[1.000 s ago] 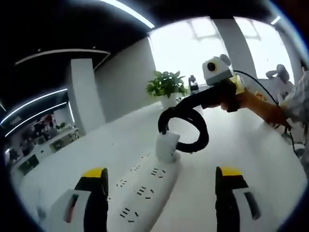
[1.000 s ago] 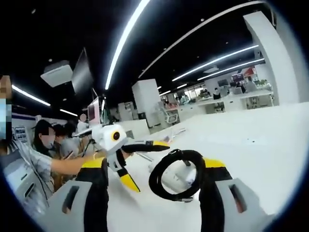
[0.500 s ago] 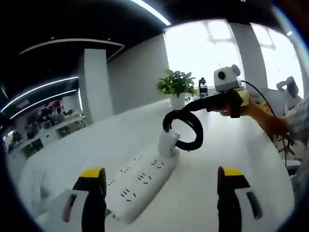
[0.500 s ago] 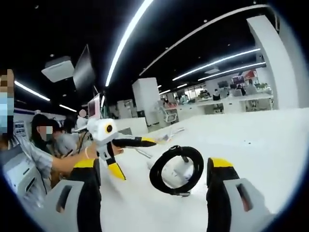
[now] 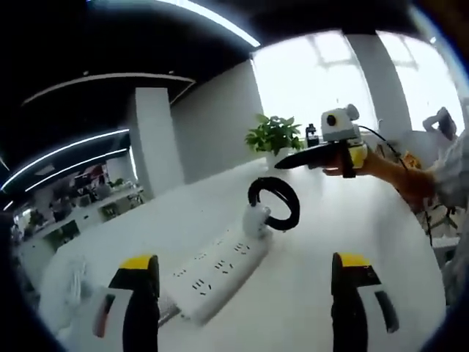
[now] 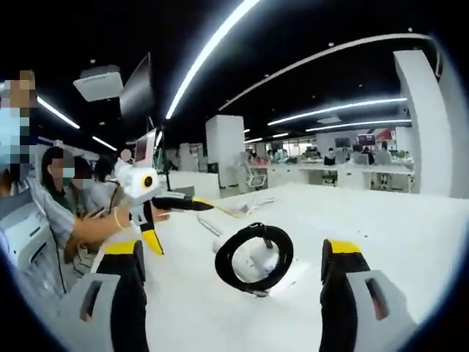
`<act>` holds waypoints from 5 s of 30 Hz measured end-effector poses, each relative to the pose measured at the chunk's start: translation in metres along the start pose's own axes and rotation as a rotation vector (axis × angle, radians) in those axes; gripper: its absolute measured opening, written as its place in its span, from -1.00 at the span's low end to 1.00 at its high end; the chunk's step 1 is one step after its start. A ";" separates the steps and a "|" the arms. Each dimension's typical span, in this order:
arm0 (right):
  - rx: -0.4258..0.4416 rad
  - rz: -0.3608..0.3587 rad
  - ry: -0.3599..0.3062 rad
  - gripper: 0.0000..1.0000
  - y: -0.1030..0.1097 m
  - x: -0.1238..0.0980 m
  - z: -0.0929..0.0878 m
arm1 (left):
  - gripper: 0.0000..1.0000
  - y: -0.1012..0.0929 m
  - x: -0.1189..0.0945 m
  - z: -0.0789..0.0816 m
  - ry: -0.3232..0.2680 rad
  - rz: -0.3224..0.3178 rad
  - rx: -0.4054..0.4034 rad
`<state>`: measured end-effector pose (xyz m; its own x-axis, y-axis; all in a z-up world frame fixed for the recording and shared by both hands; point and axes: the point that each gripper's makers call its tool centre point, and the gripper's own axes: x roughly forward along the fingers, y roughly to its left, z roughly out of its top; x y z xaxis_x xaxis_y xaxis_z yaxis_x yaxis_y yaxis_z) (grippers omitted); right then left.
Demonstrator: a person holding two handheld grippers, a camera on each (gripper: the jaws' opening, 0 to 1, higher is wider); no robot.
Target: Straighten the power strip on the desk, plug the charger into it
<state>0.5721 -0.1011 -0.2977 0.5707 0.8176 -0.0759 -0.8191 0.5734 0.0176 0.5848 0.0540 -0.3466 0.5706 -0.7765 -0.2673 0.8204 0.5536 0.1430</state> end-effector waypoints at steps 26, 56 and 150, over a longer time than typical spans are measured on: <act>-0.125 0.010 0.023 0.95 -0.054 0.011 -0.007 | 0.97 0.007 -0.044 -0.003 -0.079 0.180 -0.122; -0.307 0.119 0.163 0.28 -0.059 0.035 -0.030 | 0.94 0.001 -0.056 -0.005 -0.127 0.206 -0.140; -0.554 0.352 1.166 -0.55 -0.045 0.080 -0.076 | 0.90 0.000 -0.050 -0.011 -0.131 0.190 -0.145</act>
<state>0.6506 -0.0655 -0.3807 0.1705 0.2354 -0.9568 -0.9851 0.0195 -0.1708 0.5555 0.0963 -0.3438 0.7218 -0.6813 -0.1217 0.6893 0.7234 0.0381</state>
